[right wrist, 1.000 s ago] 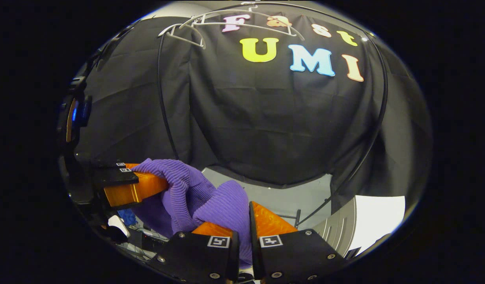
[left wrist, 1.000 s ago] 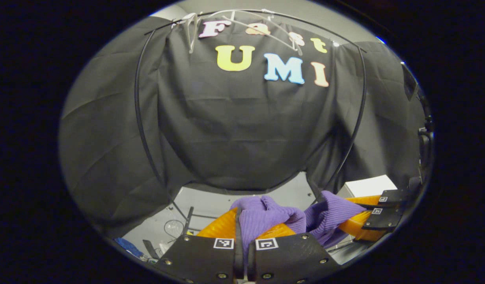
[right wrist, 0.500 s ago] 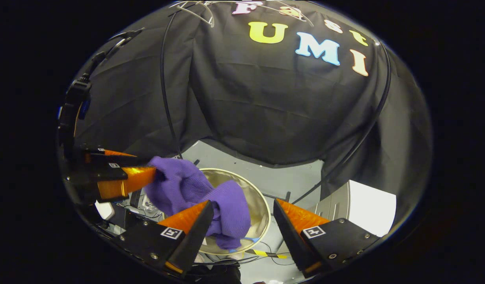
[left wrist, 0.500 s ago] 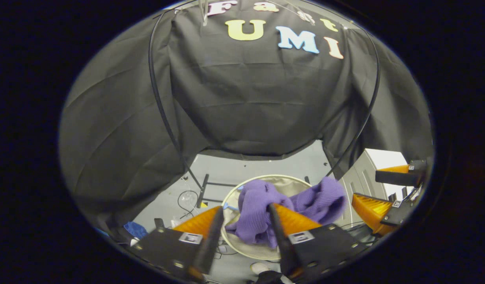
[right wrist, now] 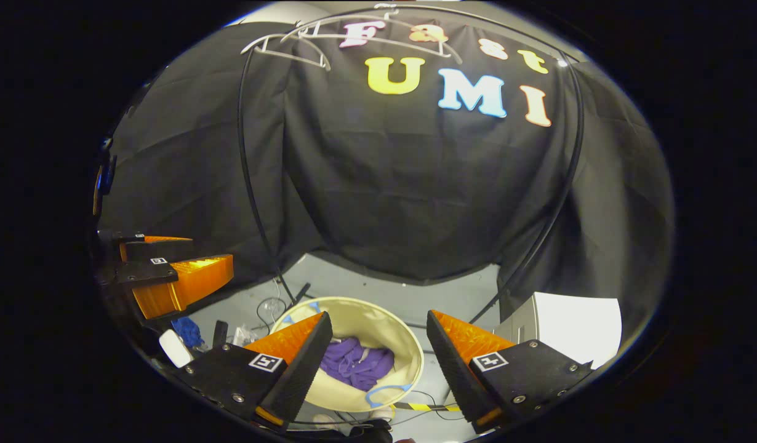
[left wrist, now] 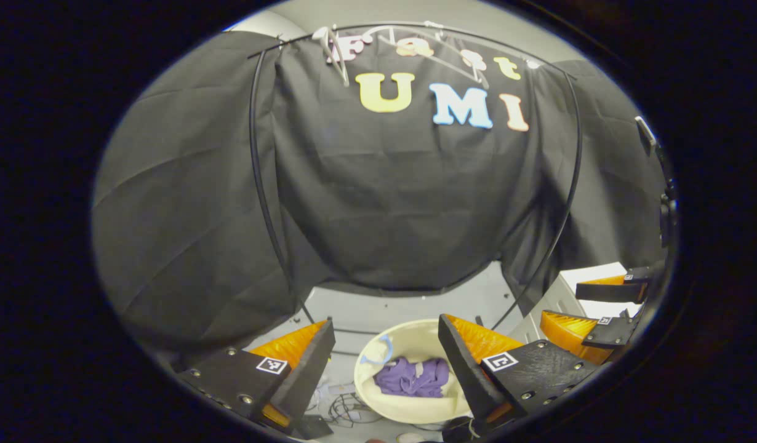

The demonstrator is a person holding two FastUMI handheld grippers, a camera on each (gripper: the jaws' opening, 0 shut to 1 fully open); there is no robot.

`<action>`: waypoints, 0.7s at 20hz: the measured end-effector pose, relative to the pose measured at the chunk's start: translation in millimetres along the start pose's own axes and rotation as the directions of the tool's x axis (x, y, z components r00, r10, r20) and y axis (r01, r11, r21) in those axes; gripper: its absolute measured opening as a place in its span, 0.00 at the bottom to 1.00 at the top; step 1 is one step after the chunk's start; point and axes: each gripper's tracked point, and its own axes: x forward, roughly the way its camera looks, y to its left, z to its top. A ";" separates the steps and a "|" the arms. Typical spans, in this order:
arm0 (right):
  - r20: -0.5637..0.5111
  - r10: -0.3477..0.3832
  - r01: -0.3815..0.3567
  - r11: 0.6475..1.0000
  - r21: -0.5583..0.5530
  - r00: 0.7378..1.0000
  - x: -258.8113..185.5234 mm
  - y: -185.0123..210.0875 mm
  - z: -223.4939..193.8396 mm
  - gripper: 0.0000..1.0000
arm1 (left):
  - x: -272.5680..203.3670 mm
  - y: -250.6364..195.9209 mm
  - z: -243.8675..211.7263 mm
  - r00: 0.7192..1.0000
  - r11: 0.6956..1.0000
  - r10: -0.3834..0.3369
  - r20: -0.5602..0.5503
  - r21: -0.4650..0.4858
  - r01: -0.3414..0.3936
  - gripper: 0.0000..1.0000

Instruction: Grasp the clothes on the hanger with both hands and then place them into the laundry hamper below.

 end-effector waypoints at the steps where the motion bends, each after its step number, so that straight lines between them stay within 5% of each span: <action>1: 0.039 -0.007 0.007 1.000 0.015 0.999 -7.2 -1.3 16.1 0.96 | -8.0 0.2 22.9 0.999 1.000 -0.003 0.046 0.004 0.003 0.99; 6: 0.235 -0.056 0.048 0.998 0.039 0.970 -50.8 -23.3 103.0 0.96 | -43.5 -1.6 127.2 0.965 1.000 -0.010 0.262 0.017 0.005 1.00; 14: 0.457 -0.146 0.118 0.989 0.089 0.878 -162.0 -88.5 193.2 0.95 | -95.6 -6.9 205.2 0.899 0.998 0.004 0.439 -0.062 0.026 1.00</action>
